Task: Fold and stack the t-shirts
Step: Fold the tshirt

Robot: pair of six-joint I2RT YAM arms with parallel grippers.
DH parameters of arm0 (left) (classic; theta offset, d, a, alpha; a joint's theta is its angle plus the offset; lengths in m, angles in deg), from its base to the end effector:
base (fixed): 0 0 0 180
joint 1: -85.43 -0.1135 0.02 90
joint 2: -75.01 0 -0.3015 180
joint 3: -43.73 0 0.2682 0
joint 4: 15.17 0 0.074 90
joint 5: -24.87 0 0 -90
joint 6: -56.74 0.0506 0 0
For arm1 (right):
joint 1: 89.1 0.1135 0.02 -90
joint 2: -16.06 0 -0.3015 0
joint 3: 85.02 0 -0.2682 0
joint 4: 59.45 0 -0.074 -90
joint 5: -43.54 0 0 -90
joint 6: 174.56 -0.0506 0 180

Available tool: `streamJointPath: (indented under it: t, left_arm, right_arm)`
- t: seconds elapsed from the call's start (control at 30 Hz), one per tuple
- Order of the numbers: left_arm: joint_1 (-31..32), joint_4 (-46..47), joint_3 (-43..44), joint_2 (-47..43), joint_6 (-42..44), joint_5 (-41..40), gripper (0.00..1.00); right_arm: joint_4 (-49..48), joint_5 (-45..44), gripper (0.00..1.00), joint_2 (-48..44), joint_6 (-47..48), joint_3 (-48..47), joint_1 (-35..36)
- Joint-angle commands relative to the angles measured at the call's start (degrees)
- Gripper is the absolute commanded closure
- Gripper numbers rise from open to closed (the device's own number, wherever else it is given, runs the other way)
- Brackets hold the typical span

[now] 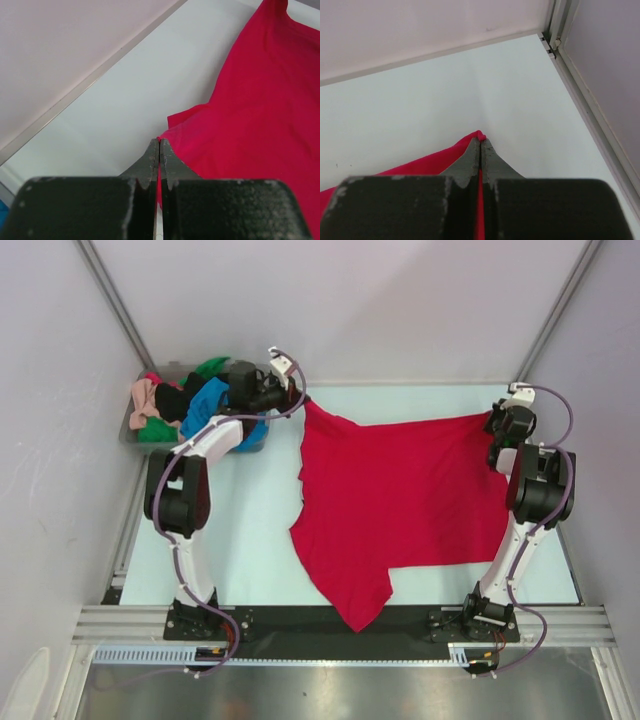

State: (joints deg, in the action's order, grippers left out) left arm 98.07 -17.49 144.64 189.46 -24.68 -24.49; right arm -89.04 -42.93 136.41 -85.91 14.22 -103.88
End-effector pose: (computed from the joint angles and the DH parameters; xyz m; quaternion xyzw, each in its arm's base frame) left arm 0.4940 -0.1446 0.2945 0.3435 0.6969 -0.2969 0.5551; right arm 0.4858 -0.1250 0.1811 0.0878 0.7609 -0.0517 0.6408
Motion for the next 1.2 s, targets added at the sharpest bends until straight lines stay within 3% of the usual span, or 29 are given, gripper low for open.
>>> streamJointPath:
  t: [0.0,1.17]
  left_arm:
    - [0.28,2.40,-1.06,-4.06,2.67,1.46,1.00]
    - [1.77,2.31,-6.86,-8.45,5.13,0.31,1.00]
  right_arm:
    - [-3.54,-0.54,1.00,-2.76,0.20,-0.37,-1.12]
    - [-3.88,0.51,1.00,-6.18,-0.94,3.76,-3.06]
